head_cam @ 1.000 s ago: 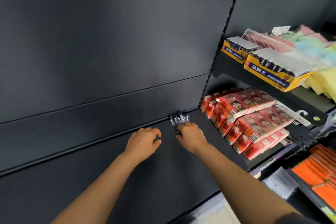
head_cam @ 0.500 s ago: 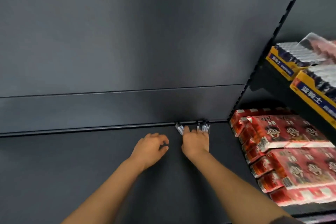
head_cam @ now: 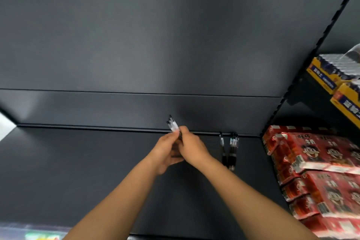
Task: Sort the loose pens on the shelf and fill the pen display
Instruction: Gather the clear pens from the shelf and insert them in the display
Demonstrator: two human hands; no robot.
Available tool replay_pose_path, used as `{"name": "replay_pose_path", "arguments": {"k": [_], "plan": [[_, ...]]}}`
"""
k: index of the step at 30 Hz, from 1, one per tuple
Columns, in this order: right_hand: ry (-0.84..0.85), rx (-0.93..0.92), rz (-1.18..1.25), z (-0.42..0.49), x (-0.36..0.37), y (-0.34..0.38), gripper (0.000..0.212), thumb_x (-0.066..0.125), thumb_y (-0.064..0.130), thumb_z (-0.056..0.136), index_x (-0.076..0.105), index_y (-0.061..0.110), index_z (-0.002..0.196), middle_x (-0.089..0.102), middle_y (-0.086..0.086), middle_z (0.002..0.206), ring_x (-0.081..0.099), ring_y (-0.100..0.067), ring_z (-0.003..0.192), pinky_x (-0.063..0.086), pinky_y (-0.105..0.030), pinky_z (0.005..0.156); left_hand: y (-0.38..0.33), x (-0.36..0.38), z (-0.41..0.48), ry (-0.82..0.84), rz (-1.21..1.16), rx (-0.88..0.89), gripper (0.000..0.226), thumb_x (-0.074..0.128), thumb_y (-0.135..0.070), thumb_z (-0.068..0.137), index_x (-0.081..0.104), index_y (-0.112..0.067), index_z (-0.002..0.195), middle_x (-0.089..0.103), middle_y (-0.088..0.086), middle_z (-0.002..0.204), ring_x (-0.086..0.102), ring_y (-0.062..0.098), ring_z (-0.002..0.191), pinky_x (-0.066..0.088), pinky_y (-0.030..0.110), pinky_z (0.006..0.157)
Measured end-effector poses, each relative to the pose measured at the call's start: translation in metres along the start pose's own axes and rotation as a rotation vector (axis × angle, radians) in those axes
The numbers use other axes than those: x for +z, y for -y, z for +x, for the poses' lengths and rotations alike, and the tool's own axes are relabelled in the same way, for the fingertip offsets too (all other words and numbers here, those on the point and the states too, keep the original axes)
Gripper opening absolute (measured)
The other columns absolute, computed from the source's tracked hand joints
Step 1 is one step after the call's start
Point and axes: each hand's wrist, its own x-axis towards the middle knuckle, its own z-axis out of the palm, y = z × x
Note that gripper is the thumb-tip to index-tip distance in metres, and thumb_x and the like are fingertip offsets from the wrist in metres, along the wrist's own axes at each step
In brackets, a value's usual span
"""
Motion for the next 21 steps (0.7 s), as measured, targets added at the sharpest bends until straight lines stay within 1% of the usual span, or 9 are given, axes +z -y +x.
{"name": "replay_pose_path", "arguments": {"k": [3, 6, 9, 11, 12, 14, 16, 18, 21], "plan": [[0.034, -0.113, -0.071, -0.005, 0.014, 0.042, 0.038, 0.045, 0.019, 0.093, 0.043, 0.012, 0.130, 0.050, -0.012, 0.121, 0.052, -0.034, 0.112, 0.044, -0.038, 0.089, -0.008, -0.018, -0.014, -0.042, -0.349, -0.067, 0.038, 0.036, -0.039, 0.099, 0.059, -0.015, 0.118, 0.066, 0.006, 0.107, 0.061, 0.018, 0.092, 0.048, 0.032, 0.072], [0.092, -0.192, -0.121, -0.007, 0.027, 0.077, 0.033, 0.050, 0.023, 0.090, 0.053, 0.013, 0.122, 0.044, -0.008, 0.120, 0.045, -0.031, 0.112, 0.042, -0.038, 0.094, -0.014, -0.056, -0.032, -0.080, -0.486, -0.075, 0.040, 0.031, -0.037, 0.101, 0.062, -0.011, 0.104, 0.068, 0.009, 0.095, 0.061, 0.021, 0.085, 0.048, 0.034, 0.069], [0.094, -0.252, -0.063, 0.000, 0.043, 0.113, 0.029, 0.053, 0.024, 0.088, 0.064, 0.023, 0.115, 0.048, -0.002, 0.120, 0.046, -0.025, 0.112, 0.041, -0.037, 0.098, -0.013, -0.109, -0.049, -0.151, -0.460, 0.017, 0.034, 0.032, -0.032, 0.102, 0.059, -0.011, 0.096, 0.066, 0.008, 0.078, 0.062, 0.021, 0.068, 0.050, 0.032, 0.055], [0.047, -0.231, 0.081, 0.004, 0.062, 0.144, 0.027, 0.055, 0.021, 0.089, 0.067, 0.020, 0.113, 0.055, -0.002, 0.117, 0.054, -0.020, 0.109, 0.042, -0.028, 0.096, -0.009, -0.150, -0.063, -0.223, -0.403, 0.124, 0.026, 0.039, -0.026, 0.100, 0.058, -0.010, 0.092, 0.062, 0.003, 0.062, 0.056, 0.015, 0.050, 0.045, 0.027, 0.051], [0.045, -0.202, 0.171, 0.005, 0.072, 0.161, 0.026, 0.055, 0.019, 0.090, 0.067, 0.017, 0.113, 0.058, -0.002, 0.113, 0.056, -0.018, 0.105, 0.042, -0.024, 0.092, -0.007, -0.172, -0.071, -0.238, -0.374, 0.167, 0.024, 0.041, -0.025, 0.100, 0.058, -0.010, 0.091, 0.060, 0.001, 0.059, 0.052, 0.013, 0.046, 0.041, 0.027, 0.050], [0.090, -0.149, 0.355, 0.001, 0.095, 0.200, 0.025, 0.054, 0.017, 0.093, 0.064, 0.012, 0.115, 0.060, -0.002, 0.104, 0.057, -0.015, 0.095, 0.042, -0.023, 0.087, -0.003, -0.215, -0.094, -0.211, -0.309, 0.215, 0.024, 0.043, -0.025, 0.099, 0.060, -0.011, 0.090, 0.060, -0.001, 0.061, 0.049, 0.013, 0.048, 0.039, 0.027, 0.051], [0.138, -0.141, 0.454, 0.000, 0.121, 0.240, 0.026, 0.054, 0.017, 0.094, 0.062, 0.011, 0.117, 0.062, 0.000, 0.098, 0.059, -0.012, 0.083, 0.046, -0.025, 0.087, -0.003, -0.256, -0.119, -0.183, -0.228, 0.265, 0.024, 0.043, -0.024, 0.099, 0.062, -0.012, 0.089, 0.061, 0.001, 0.065, 0.051, 0.015, 0.051, 0.041, 0.026, 0.052], [0.170, -0.191, 0.477, -0.003, 0.138, 0.268, 0.024, 0.056, 0.015, 0.093, 0.064, 0.008, 0.115, 0.064, 0.000, 0.092, 0.059, -0.006, 0.071, 0.048, -0.027, 0.083, -0.007, -0.285, -0.139, -0.180, -0.175, 0.302, 0.024, 0.045, -0.023, 0.097, 0.063, -0.010, 0.090, 0.063, 0.003, 0.067, 0.052, 0.015, 0.051, 0.043, 0.026, 0.052], [0.252, -0.248, 0.526, -0.010, 0.177, 0.321, 0.017, 0.056, 0.007, 0.092, 0.066, 0.003, 0.105, 0.065, -0.004, 0.083, 0.060, -0.010, 0.068, 0.053, -0.028, 0.076, -0.007, -0.347, -0.174, -0.199, -0.123, 0.362, 0.024, 0.045, -0.022, 0.096, 0.064, -0.009, 0.091, 0.062, 0.003, 0.064, 0.049, 0.015, 0.047, 0.043, 0.026, 0.050]]}}
